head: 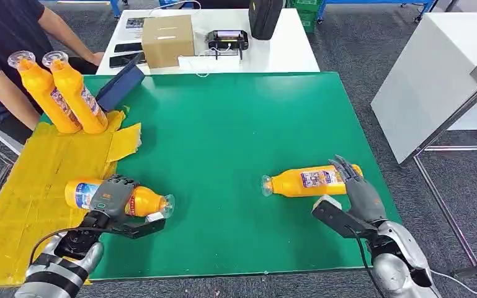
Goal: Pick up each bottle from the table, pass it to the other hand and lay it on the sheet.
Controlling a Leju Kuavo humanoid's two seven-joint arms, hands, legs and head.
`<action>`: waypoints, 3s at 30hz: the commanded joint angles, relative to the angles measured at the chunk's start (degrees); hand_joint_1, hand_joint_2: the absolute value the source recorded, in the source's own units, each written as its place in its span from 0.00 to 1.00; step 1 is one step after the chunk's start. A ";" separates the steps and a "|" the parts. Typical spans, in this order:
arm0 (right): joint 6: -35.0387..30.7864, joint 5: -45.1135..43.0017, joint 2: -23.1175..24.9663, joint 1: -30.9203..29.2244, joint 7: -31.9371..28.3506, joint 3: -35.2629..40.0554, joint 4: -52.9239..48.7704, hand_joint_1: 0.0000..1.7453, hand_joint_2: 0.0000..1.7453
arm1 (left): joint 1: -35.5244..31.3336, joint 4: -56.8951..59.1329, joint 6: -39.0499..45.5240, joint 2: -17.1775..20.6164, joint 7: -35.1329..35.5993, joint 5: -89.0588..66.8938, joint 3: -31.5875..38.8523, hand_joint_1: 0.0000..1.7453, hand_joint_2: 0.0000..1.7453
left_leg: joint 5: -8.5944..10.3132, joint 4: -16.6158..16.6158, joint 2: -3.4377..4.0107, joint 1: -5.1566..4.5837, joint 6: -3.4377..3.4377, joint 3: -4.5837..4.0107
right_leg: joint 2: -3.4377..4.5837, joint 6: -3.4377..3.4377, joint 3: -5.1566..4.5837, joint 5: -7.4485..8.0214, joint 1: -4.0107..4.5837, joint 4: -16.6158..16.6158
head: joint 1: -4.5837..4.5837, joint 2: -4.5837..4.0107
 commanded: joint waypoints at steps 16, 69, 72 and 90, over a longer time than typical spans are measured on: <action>-9.49 18.75 -1.06 -8.31 -2.22 1.65 18.87 0.00 1.00 | -0.79 -0.27 -8.34 2.38 -8.10 15.58 -1.99 0.00 0.00 | 0.17 -0.13 0.07 0.05 -0.10 0.30 | 0.70 -0.20 0.19 0.15 0.02 -0.01 | 0.00 0.00; -4.96 25.80 -1.68 -9.22 2.44 -3.80 23.00 0.00 1.00 | 18.55 -36.45 10.13 -10.38 -22.03 32.39 11.21 0.00 0.00 | 0.07 0.02 -0.01 -0.15 -0.02 -0.24 | 0.26 -0.07 -0.32 0.01 -0.13 0.11 | 0.00 0.00; -4.64 24.94 -0.73 -10.63 2.00 -4.37 26.40 0.00 1.00 | 18.19 -36.26 10.58 -10.51 -22.75 32.59 10.86 0.00 0.00 | 0.04 0.02 0.02 -0.12 -0.04 -0.18 | 0.37 -0.10 -0.27 0.01 -0.11 0.09 | -0.02 0.00; -7.12 26.86 5.23 -17.29 1.45 2.03 35.45 0.00 1.00 | 18.18 -35.77 12.65 -11.14 -23.79 33.16 10.85 0.00 0.00 | 0.07 -0.01 0.10 -0.12 -0.03 -0.20 | 0.34 -0.07 -0.32 0.05 -0.10 0.08 | 0.00 0.00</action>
